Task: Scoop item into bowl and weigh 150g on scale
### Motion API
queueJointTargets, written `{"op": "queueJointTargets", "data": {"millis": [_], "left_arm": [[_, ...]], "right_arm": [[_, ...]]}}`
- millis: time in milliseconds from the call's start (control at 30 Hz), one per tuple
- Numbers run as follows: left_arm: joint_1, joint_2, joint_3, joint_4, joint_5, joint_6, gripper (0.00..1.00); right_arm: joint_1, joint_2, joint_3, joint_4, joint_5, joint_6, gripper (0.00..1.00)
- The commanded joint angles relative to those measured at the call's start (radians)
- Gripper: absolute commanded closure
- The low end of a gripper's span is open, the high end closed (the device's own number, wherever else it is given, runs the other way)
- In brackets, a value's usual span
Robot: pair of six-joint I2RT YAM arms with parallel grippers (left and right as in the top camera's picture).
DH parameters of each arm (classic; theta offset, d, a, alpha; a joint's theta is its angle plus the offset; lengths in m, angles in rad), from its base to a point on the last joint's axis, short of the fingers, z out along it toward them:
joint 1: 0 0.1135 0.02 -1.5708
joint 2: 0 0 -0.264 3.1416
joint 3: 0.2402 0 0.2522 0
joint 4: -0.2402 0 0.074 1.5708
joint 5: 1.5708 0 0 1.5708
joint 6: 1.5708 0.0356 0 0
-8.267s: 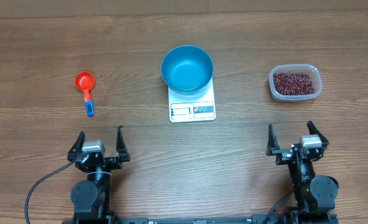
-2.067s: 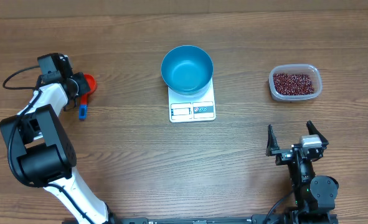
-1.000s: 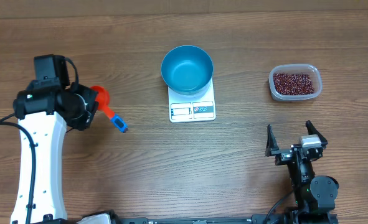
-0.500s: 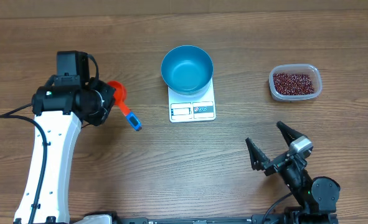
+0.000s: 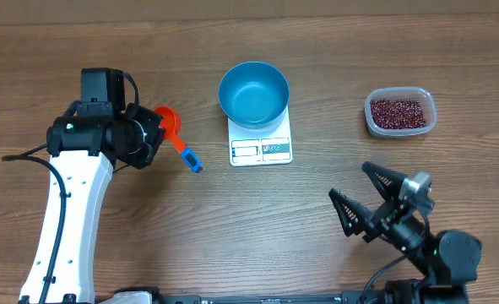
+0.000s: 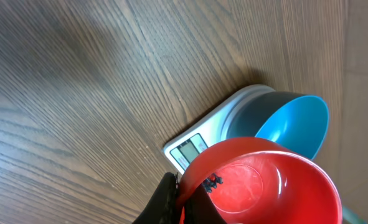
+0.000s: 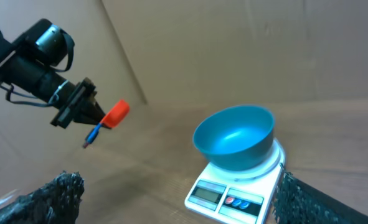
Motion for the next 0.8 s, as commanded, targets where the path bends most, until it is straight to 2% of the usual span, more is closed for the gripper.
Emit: {"op": "queueJointTargets", "data": {"millis": [0,200,333,533,700,767], "left_arm": [[-0.007,-0.016,0.003,0.001,0.023,-0.076,0.96],[-0.007,-0.013,0.003,0.004,0.011,-0.134,0.96],[-0.008,-0.005,0.003,0.003,0.012,-0.209,0.96],[-0.028,0.012,0.003,0.003,0.011,-0.283,0.96],[-0.057,0.033,0.003,0.000,0.009,-0.319,0.96],[-0.072,0.044,0.003,-0.003,0.003,-0.332,0.96]], "right_arm": [[0.005,0.159,0.130,-0.025,-0.097,0.016,0.00],[0.005,0.480,0.313,-0.051,-0.306,0.016,0.00],[0.005,0.666,0.360,0.071,-0.462,0.029,0.00],[0.006,0.871,0.360,0.343,-0.521,0.351,0.00],[0.049,0.962,0.360,0.534,-0.521,0.432,0.02],[0.071,0.978,0.360,0.552,-0.472,0.462,0.03]]}}
